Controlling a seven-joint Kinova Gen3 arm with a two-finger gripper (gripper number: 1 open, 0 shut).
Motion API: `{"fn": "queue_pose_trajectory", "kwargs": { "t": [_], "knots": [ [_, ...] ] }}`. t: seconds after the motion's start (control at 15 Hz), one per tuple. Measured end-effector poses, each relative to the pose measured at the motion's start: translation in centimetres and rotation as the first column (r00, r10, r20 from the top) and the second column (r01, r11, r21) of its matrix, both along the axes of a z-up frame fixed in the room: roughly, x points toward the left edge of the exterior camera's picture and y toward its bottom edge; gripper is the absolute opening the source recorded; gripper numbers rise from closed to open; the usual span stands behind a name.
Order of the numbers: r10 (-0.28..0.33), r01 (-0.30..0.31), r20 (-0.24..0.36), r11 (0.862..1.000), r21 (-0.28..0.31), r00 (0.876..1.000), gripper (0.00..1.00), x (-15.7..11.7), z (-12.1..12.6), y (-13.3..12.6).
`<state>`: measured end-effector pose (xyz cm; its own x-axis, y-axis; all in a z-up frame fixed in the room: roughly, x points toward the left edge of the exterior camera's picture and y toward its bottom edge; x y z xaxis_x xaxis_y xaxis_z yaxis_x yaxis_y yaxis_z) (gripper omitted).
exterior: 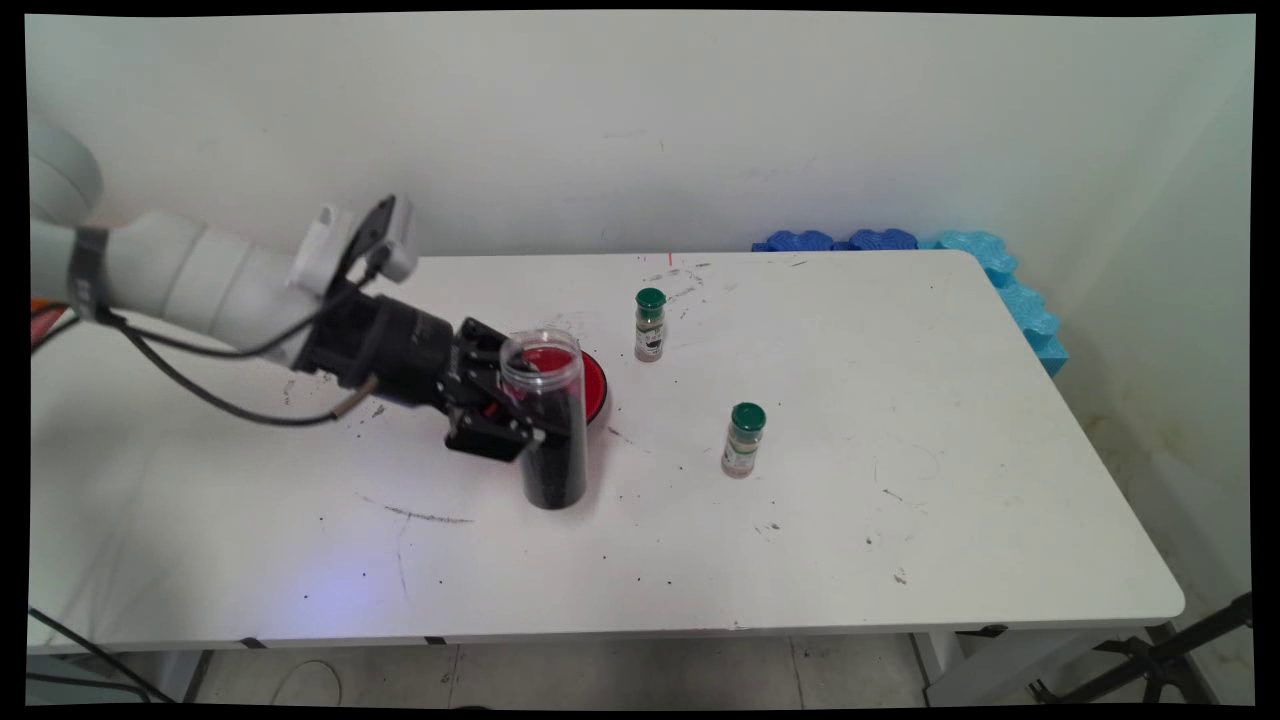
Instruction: Pour the black seasoning powder in the red bowl
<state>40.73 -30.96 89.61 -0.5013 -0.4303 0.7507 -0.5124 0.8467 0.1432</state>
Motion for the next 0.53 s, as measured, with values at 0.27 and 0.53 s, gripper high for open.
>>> {"fn": "queue_pose_trajectory", "kwargs": {
  "t": [0.27,0.53],
  "knots": [
    [0.007,-0.007,0.007,0.999,0.033,1.000,0.00,1.3,2.4,-0.9],
    [0.008,-0.008,0.010,0.997,0.076,1.000,0.00,2.2,3.9,-1.7]
  ]
}}
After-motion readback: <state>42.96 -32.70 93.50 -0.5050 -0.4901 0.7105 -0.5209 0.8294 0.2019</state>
